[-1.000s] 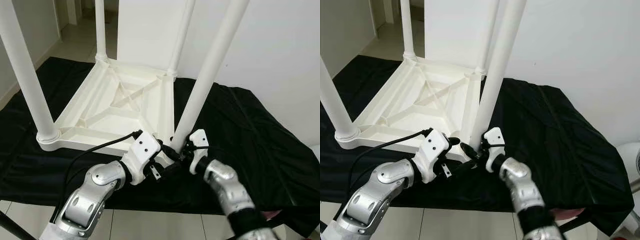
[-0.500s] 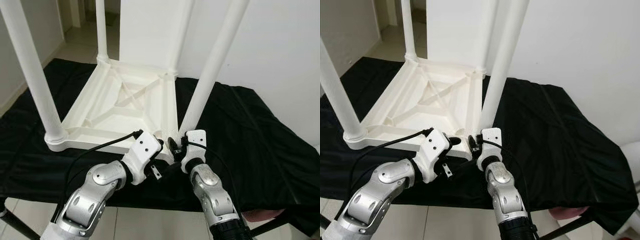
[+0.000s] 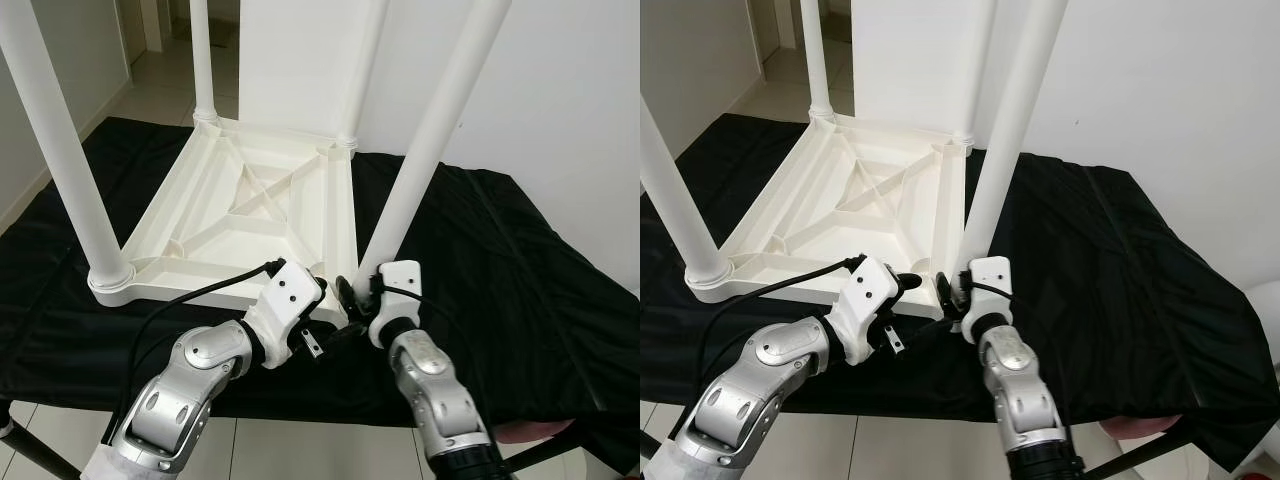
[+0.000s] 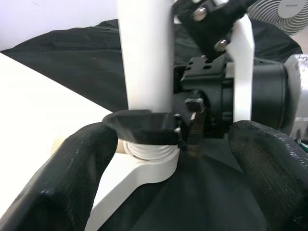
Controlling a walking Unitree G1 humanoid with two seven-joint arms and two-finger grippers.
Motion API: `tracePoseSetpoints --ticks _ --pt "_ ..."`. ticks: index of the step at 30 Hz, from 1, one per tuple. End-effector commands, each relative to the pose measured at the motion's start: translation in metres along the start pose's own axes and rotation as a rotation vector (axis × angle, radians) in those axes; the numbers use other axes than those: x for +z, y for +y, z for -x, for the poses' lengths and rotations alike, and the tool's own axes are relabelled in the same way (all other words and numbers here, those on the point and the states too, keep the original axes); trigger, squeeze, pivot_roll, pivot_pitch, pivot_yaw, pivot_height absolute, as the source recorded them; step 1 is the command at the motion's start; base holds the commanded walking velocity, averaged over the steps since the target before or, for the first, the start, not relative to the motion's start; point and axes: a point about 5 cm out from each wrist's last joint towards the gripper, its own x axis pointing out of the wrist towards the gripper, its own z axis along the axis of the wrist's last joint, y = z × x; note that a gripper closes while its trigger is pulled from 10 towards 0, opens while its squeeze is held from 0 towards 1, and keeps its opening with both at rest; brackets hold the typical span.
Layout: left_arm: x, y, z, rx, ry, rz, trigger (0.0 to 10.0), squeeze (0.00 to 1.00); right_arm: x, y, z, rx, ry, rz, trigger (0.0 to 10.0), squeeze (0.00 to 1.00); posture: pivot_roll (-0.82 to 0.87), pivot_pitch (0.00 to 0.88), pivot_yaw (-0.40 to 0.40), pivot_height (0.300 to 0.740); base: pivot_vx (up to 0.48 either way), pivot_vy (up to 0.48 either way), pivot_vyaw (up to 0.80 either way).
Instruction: Building children table
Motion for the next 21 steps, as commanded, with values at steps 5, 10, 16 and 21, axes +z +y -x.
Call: tracePoseSetpoints --ticks 5,10,16,21 --pt "-0.001 0.001 -0.001 0.026 0.006 0.009 10.0 0.00 -0.004 -0.029 0.012 0.120 0.006 0.047 10.0 1.00 0.03 0.000 -0.144 0.740 0.000 0.000 0.00" --pt "-0.002 0.001 0.000 0.023 0.009 0.007 10.0 0.00 -0.011 -0.036 0.019 0.337 0.063 0.064 10.0 0.00 0.03 0.000 -0.135 0.740 0.000 0.000 0.00" --pt "-0.001 0.003 -0.001 0.016 0.011 0.000 10.0 0.00 -0.009 -0.036 0.012 0.494 0.053 0.158 10.0 0.00 0.03 0.000 -0.127 0.740 0.000 0.000 0.00" --pt "0.001 0.003 -0.002 0.012 0.006 -0.006 10.0 0.00 -0.007 -0.029 -0.008 0.561 0.044 0.201 10.0 0.00 0.04 0.000 -0.127 0.740 0.000 0.000 0.00"
